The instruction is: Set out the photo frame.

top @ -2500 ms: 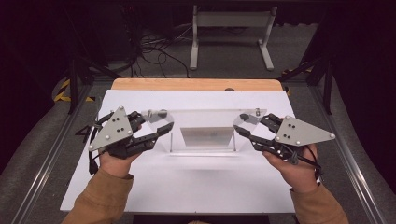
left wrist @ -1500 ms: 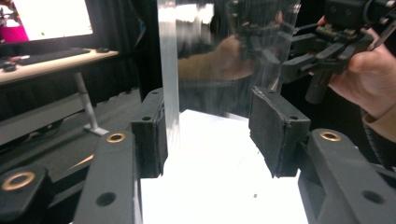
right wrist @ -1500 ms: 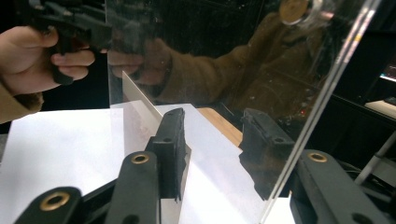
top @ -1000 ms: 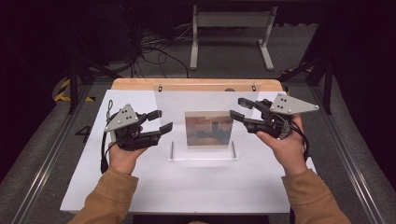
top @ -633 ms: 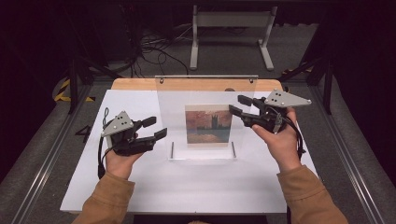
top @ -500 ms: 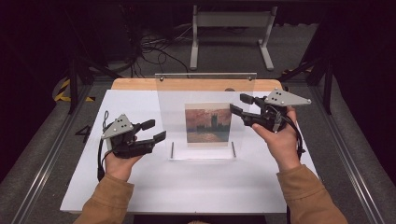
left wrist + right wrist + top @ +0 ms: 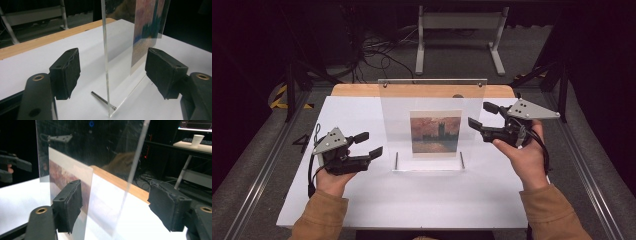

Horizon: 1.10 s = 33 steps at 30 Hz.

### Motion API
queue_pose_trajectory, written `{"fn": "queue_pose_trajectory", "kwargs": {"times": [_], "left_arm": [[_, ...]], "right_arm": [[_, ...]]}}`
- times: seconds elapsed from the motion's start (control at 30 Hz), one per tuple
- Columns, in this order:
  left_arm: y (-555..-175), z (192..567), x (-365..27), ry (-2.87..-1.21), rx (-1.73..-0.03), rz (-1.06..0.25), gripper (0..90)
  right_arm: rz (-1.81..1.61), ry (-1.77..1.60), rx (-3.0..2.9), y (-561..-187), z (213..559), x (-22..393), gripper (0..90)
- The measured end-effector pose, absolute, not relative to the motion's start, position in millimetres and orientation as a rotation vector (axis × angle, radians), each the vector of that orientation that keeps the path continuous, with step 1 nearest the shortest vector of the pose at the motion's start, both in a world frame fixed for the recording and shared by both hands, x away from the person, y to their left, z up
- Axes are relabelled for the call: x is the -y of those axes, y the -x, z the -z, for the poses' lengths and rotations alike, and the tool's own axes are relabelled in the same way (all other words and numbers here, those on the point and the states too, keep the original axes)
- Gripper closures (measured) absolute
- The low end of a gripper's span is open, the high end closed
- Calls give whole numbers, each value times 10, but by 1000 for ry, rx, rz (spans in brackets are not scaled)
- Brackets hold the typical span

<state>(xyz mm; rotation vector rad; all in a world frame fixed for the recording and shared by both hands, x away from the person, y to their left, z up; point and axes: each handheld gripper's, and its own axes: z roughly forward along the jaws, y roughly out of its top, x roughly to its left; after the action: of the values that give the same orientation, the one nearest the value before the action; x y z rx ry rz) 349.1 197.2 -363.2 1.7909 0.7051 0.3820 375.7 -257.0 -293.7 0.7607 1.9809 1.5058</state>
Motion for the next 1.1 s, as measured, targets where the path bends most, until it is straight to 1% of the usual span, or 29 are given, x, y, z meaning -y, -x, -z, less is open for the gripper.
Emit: {"fn": "queue_pose_trajectory", "kwargs": {"times": [0.27, 0.37, 0.57, 0.67, 0.77, 0.9, 1.1], "left_arm": [[-3383, 3752, -2111, -1826, -727, -391, 220], [-3359, 3794, -2170, -1830, -749, -384, 204], [-3325, 3879, -2252, -1841, -767, -385, 199], [-3319, 3960, -2287, -1855, -786, -380, 195], [-3318, 4022, -2301, -1867, -791, -380, 182], [-3308, 4148, -2330, -1850, -750, -412, 169], [-3347, 4301, -2365, -1857, -729, -410, 159]], "right_arm": [[-1434, -789, -2008, -3542, 3021, 2822, 213], [-1404, -805, -2017, -3487, 3096, 2907, 210], [-1375, -847, -2030, -3412, 3269, 3048, 206], [-1368, -894, -2038, -3364, 3441, 3160, 201], [-1360, -922, -2041, -3348, 3520, 3204, 198], [-1324, -941, -2053, -3312, 3706, 3271, 196], [-1330, -940, -2069, -3298, 3909, 3326, 196]]}}
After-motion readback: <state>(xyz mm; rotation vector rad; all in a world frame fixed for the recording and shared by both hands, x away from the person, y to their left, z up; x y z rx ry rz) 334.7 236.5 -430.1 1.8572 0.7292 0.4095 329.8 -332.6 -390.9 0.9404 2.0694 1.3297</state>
